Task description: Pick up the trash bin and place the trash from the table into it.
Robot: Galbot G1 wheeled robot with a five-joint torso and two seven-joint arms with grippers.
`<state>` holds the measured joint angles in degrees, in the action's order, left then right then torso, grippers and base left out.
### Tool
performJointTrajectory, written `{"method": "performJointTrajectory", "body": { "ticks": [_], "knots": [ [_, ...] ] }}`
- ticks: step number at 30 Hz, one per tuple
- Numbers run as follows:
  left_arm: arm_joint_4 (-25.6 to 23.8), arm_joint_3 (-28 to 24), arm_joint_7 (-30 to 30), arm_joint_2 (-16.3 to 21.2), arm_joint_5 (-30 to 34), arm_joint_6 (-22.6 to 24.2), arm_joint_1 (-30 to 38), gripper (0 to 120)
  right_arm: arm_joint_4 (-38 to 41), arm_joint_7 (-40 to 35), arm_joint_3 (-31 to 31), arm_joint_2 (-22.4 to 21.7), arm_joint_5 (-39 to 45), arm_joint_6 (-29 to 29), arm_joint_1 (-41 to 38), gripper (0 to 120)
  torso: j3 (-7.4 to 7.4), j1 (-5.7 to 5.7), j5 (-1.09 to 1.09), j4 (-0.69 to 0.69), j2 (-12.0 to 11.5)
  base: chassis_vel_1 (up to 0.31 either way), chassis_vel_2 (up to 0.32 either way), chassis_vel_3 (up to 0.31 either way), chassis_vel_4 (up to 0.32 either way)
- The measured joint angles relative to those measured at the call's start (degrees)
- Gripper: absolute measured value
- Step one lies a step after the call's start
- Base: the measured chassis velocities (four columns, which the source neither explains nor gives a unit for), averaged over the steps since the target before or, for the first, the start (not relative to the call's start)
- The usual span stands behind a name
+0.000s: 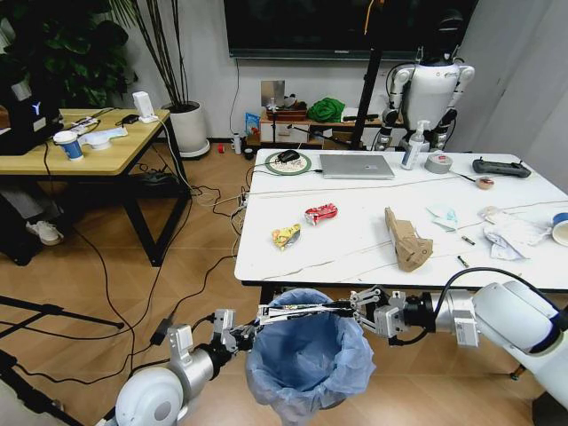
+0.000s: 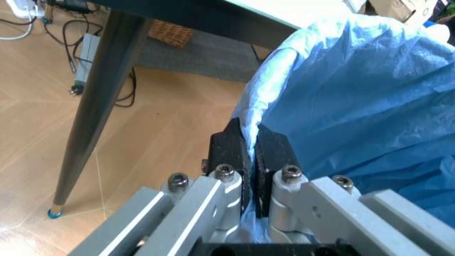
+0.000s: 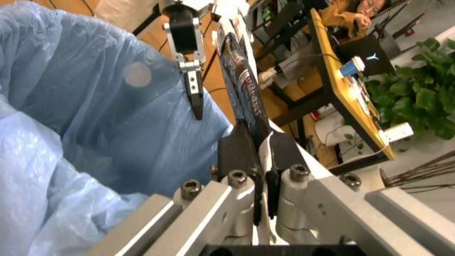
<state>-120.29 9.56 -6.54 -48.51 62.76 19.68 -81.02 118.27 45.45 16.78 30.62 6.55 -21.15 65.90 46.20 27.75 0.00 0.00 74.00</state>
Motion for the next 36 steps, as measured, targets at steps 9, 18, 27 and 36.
{"method": "performJointTrajectory", "body": {
  "ticks": [9,18,27,36],
  "knots": [
    [-1.26,1.68,-1.18,-0.38,0.25,0.35,-1.76,0,-0.71,-0.08,-0.97,0.98,-0.24,0.04,0.37,26,0.0,0.0,0.0,0.0,0.0,0.0,0.0,0.0,0.0],
    [-2.44,4.37,-1.92,-0.34,0.35,0.65,-3.97,0,-1.06,0.19,-1.61,1.7,-0.54,0.0,0.34,54,0.0,0.0,-0.02,0.0,0.0,0.0,0.0,0.0,0.0],
    [-5.63,10.22,-2.34,0.98,-0.31,0.84,-10.5,0,0.01,-9.71,-1.13,2.73,12.52,8.21,-0.78,88,0.0,-0.01,-0.01,0.01,0.0,0.0,0.0,0.0,0.0],
    [-6.31,12.77,-1.55,1.0,-0.5,0.85,-11.99,0,-7.28,-34.71,-12.19,7.64,29.16,13.46,-9.8,100,0.01,-0.01,-0.01,-0.01,0.0,0.0,0.0,0.0,0.0]
  ]
}}
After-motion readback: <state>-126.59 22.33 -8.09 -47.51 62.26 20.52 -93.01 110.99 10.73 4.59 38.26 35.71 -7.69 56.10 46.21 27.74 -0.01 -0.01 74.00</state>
